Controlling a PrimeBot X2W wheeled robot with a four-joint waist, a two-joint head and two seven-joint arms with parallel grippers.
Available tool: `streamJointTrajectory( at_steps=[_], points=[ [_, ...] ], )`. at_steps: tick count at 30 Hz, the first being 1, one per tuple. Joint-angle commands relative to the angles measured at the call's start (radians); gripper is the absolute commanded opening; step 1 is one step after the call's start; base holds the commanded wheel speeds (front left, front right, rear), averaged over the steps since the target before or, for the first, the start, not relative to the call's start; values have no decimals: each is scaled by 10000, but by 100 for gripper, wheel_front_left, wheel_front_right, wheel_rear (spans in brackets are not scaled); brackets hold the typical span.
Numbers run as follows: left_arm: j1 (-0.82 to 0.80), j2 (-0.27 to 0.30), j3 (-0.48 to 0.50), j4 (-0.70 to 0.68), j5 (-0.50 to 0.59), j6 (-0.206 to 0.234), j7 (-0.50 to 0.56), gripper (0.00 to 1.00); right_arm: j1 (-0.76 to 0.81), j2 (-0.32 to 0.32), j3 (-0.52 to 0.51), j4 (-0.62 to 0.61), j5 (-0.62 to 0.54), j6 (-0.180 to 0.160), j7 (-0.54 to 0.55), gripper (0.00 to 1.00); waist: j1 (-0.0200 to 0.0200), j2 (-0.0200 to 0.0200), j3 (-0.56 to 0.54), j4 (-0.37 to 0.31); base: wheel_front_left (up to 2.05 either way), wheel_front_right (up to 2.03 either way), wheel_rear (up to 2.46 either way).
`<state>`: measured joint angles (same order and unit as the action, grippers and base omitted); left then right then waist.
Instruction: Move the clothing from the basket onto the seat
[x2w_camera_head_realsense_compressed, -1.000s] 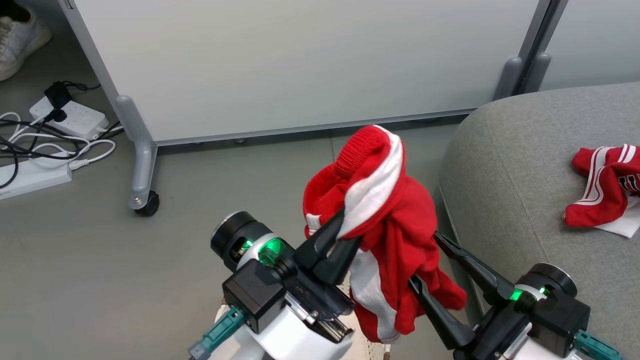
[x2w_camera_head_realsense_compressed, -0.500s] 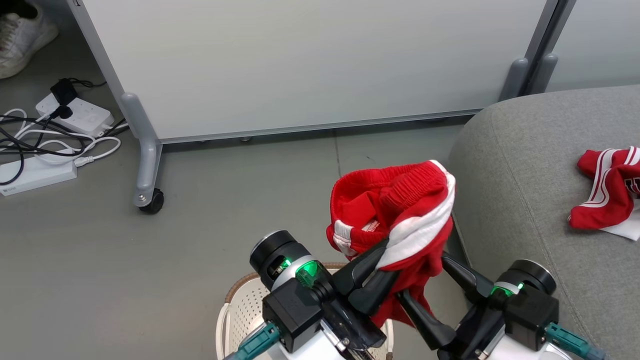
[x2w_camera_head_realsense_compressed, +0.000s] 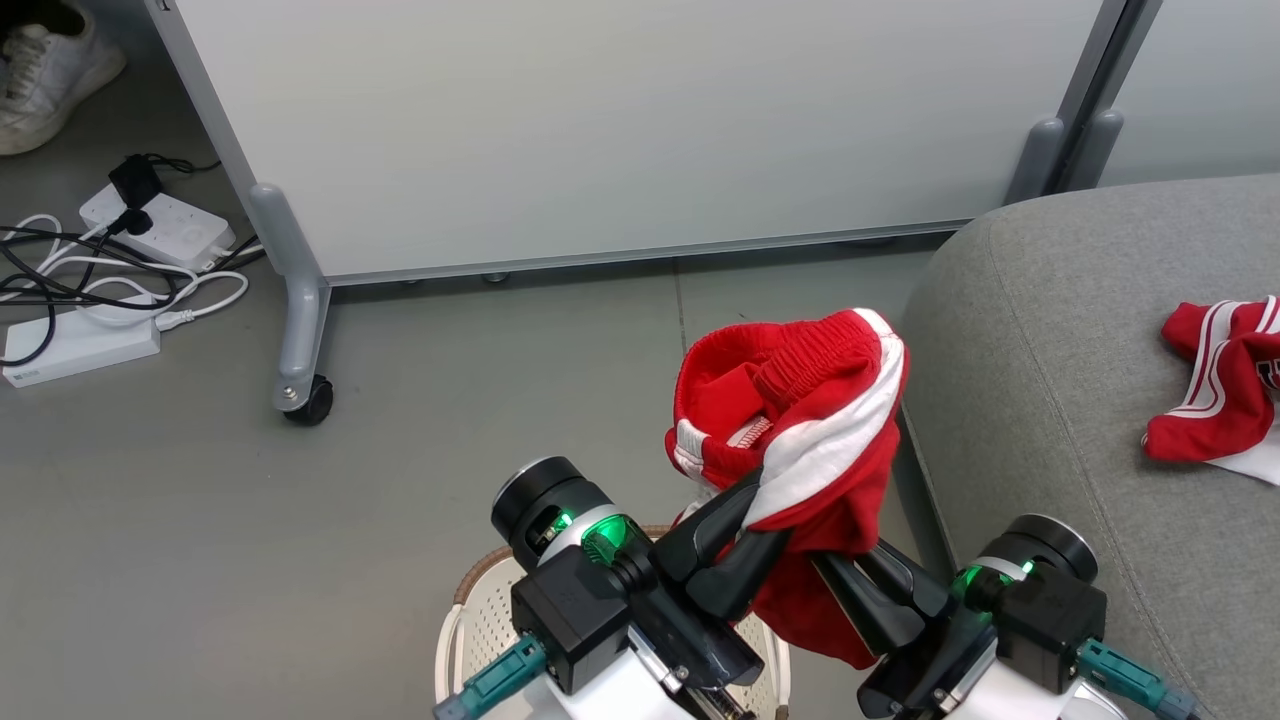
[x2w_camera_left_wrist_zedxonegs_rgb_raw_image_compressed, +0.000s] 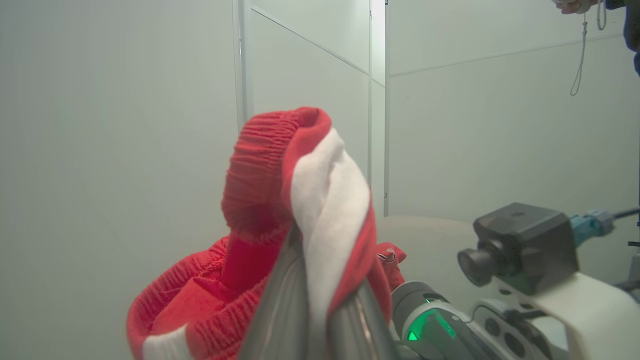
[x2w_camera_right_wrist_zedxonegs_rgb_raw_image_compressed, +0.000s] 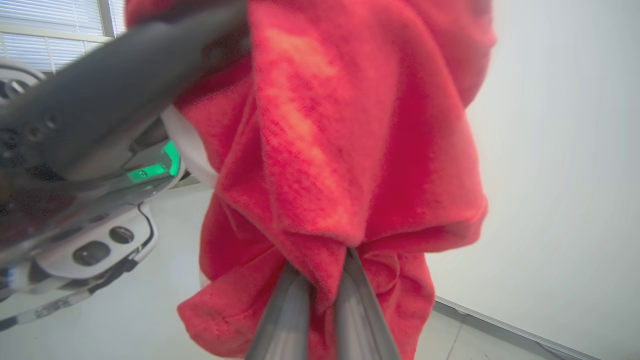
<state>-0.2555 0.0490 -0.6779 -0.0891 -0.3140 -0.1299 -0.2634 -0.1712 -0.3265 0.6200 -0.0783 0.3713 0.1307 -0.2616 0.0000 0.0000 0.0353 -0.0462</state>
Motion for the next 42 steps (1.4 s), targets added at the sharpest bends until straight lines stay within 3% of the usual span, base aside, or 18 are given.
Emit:
streamJointTrajectory(
  at_steps=[1, 15, 16, 18, 20, 42],
  points=[
    [-66, 29, 60, 3, 26, -9, -15, 0, 85, 24, -97, -11, 53, 3, -53, 0, 0, 0, 5, -6, 0, 0, 0],
    [207, 28, 353, -48, 215, -10, -15, 0, 555, 885, -1944, -568, -472, 3, -53, 0, 0, 0, -9, -64, 0, 0, 0],
    [216, 29, 326, -65, 247, -10, -15, 24, 548, 938, -2075, -613, -531, 3, -54, 0, 0, 0, -2, -68, 0, 0, 0],
    [245, 34, 282, -29, 275, -10, -15, 58, 549, 1059, -2301, -671, -626, 3, -53, 0, 0, 0, 2, -69, 0, 0, 0],
    [273, 32, 270, 77, 323, -10, -15, 98, 564, 1169, -2488, -749, -704, 3, -53, 0, 0, 0, -7, -70, 0, 0, 0],
    [772, 46, 798, 882, 1342, -9, -15, 100, 1106, 1520, -4579, -642, -1025, 3, -53, 0, 0, 0, -3, -143, 0, 0, 0]
  ],
)
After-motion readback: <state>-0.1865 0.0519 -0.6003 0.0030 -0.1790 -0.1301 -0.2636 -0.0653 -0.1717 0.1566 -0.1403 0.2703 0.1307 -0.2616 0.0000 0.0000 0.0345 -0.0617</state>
